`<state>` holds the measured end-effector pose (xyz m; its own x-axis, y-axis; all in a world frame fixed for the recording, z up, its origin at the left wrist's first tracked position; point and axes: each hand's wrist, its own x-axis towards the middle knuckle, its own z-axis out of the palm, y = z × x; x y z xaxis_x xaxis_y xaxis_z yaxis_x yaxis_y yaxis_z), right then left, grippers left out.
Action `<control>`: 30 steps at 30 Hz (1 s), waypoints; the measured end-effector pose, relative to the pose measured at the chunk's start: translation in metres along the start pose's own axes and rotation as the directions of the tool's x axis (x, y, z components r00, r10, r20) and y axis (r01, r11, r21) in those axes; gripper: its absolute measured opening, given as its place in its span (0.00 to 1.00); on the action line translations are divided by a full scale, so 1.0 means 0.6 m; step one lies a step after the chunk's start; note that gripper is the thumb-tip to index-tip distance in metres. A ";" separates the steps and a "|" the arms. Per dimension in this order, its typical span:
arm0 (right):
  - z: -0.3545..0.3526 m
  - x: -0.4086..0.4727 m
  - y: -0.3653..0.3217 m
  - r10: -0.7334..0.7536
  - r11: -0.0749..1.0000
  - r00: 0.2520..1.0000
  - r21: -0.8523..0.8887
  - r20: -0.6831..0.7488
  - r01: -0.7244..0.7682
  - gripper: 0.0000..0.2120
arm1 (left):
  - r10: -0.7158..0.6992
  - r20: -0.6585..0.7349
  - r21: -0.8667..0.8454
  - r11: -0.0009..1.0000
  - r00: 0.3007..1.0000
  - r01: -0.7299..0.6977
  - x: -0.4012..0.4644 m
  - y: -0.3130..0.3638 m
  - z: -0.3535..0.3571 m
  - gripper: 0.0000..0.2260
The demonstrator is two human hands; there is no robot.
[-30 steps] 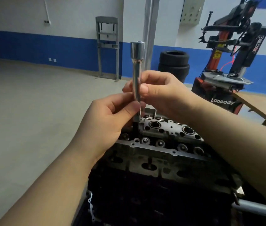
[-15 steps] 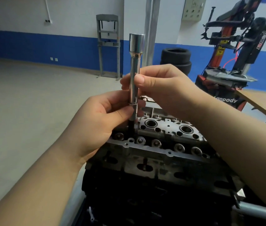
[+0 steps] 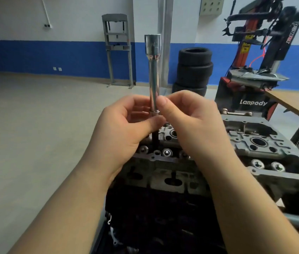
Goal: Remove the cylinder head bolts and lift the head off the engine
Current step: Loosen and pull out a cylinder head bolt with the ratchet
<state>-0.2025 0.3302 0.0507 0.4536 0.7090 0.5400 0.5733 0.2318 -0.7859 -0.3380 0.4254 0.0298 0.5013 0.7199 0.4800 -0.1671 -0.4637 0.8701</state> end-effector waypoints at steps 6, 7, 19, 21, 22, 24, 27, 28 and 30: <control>-0.012 -0.028 0.007 -0.015 0.997 0.972 0.073 0.233 -0.002 0.12 | 0.114 0.087 -0.076 0.991 0.990 -0.108 0.032 0.047 -0.021 0.25; -0.012 -0.029 0.007 -0.023 0.998 0.957 0.055 0.290 0.008 0.16 | 0.143 0.120 -0.170 0.978 0.982 -0.121 0.040 0.060 -0.026 0.25; 0.011 -0.009 0.014 0.081 0.991 0.973 -0.122 0.217 -0.055 0.16 | 0.303 0.040 -0.067 0.952 0.952 -0.300 0.064 0.068 0.002 0.13; 0.009 -0.010 0.022 0.058 0.992 0.980 -0.119 0.188 -0.035 0.13 | 0.312 -0.015 -0.026 0.950 0.950 -0.312 0.066 0.066 0.008 0.13; 0.007 -0.010 0.025 0.034 0.993 0.983 -0.117 0.180 -0.012 0.12 | 0.307 -0.016 -0.029 0.951 0.952 -0.307 0.066 0.067 0.010 0.13; 0.004 -0.010 0.029 -0.016 0.994 0.981 -0.102 0.194 0.036 0.10 | 0.264 0.058 -0.070 0.963 0.963 -0.260 0.064 0.067 0.010 0.11; -0.002 -0.005 0.032 -0.019 0.999 0.966 -0.040 0.256 0.030 0.11 | 0.203 0.259 -0.138 0.975 0.944 -0.172 0.060 0.067 -0.003 0.11; -0.003 -0.004 0.032 -0.011 1.000 0.961 -0.017 0.275 0.016 0.12 | 0.190 0.304 -0.142 0.978 0.933 -0.153 0.059 0.068 -0.011 0.13; -0.002 -0.003 0.029 0.011 0.999 0.951 0.028 0.310 -0.021 0.13 | 0.168 0.317 -0.119 0.983 0.933 -0.137 0.058 0.069 -0.023 0.17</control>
<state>-0.1924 0.3320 0.0365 0.2266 0.8829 0.4112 0.5442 0.2354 -0.8053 -0.3392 0.4382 0.0842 0.7086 0.4305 0.5591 -0.3340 -0.4933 0.8032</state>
